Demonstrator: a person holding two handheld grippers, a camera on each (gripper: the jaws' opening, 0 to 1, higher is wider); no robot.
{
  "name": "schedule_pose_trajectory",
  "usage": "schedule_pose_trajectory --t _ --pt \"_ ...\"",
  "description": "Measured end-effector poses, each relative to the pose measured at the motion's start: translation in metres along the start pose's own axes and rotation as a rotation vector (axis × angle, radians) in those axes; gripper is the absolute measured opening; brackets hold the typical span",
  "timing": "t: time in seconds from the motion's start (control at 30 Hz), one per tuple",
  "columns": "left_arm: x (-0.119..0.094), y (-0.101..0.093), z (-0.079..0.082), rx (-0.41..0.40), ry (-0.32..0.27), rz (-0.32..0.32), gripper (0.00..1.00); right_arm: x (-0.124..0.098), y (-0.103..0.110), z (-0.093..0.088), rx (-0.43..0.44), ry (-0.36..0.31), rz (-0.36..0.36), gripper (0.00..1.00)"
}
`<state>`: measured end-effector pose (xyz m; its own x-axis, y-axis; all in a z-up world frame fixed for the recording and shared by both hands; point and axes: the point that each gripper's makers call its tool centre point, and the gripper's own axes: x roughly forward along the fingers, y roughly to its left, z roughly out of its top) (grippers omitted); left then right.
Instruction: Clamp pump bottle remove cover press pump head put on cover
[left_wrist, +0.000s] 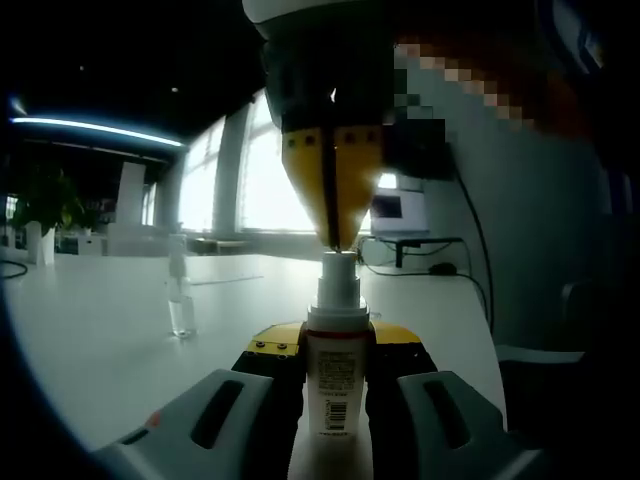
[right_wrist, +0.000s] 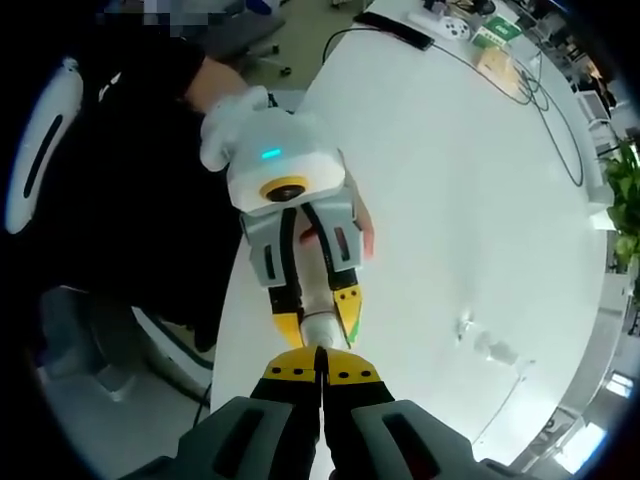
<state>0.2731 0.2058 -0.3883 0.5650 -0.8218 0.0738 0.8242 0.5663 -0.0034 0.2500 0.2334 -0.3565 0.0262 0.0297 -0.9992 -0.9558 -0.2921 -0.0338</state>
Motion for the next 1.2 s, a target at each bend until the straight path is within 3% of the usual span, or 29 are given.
schedule_pose_trajectory --t 0.13,1.03,1.13,1.2 --pt "0.000 -0.001 0.000 0.000 0.000 0.000 0.14 0.000 0.001 0.000 0.043 -0.001 -0.003 0.00" --pt "0.000 0.000 0.000 0.000 0.000 0.000 0.14 -0.002 0.000 -0.001 0.065 -0.042 -0.011 0.00" --pt "0.000 -0.001 0.000 -0.001 0.000 -0.001 0.14 -0.003 -0.001 0.002 0.078 -0.074 -0.015 0.01" --pt "0.000 0.000 0.000 0.000 0.000 -0.001 0.14 -0.005 0.004 0.014 0.087 -0.144 0.008 0.04"
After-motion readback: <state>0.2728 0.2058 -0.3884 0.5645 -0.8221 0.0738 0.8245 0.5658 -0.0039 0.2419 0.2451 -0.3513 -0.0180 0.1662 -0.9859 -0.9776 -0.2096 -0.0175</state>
